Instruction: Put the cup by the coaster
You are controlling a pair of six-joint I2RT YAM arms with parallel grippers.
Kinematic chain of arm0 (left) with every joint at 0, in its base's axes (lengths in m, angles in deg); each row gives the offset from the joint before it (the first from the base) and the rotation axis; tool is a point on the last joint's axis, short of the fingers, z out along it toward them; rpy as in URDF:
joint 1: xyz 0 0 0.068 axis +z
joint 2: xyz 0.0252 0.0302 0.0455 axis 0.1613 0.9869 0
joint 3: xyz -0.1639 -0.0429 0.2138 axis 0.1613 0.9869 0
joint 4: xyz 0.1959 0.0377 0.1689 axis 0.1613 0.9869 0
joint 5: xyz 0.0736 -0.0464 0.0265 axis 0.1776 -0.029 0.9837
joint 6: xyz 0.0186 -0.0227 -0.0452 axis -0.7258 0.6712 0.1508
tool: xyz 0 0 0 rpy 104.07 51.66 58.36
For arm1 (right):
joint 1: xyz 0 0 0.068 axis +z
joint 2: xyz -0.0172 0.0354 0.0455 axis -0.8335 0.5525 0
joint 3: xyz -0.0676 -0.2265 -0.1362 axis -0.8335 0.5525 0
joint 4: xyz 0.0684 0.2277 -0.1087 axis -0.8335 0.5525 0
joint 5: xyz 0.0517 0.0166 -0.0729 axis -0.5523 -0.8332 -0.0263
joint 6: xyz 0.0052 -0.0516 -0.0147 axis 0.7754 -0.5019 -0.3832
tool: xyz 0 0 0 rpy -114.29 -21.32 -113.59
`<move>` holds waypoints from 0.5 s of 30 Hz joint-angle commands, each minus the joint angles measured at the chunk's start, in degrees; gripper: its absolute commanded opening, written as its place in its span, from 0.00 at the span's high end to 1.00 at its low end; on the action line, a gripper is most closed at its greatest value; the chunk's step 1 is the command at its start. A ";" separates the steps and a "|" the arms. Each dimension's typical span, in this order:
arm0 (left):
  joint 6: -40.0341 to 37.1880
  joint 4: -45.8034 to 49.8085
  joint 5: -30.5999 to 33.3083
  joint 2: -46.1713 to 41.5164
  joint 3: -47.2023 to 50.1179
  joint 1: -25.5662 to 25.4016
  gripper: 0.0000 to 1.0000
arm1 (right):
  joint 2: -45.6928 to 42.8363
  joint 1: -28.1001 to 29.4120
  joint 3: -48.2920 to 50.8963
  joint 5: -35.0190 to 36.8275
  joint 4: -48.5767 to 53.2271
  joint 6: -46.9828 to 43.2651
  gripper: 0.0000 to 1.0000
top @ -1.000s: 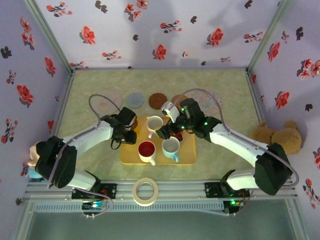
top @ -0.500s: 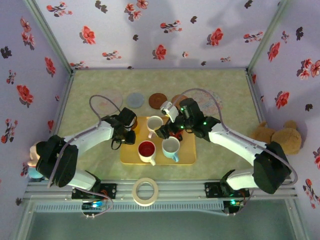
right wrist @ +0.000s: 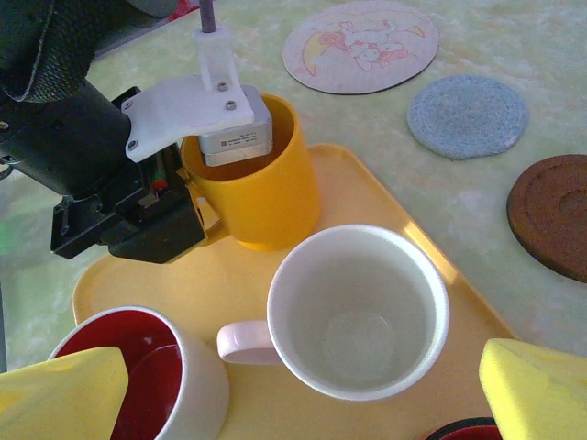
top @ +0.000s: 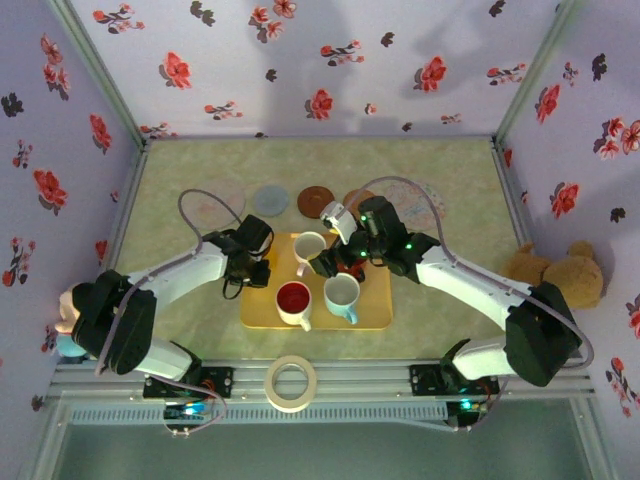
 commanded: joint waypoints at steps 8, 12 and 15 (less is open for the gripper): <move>0.34 1.62 2.41 -3.80 -1.54 0.28 1.00 | -1.03 0.33 -0.50 -1.24 -0.80 0.20 0.00; 0.00 3.70 3.23 -4.78 -3.59 0.28 1.00 | -0.56 0.36 -2.11 -1.71 -0.60 0.16 0.00; -0.27 6.36 3.64 -5.27 -6.74 0.29 1.00 | 0.43 0.31 -4.38 -2.76 -0.26 2.02 0.00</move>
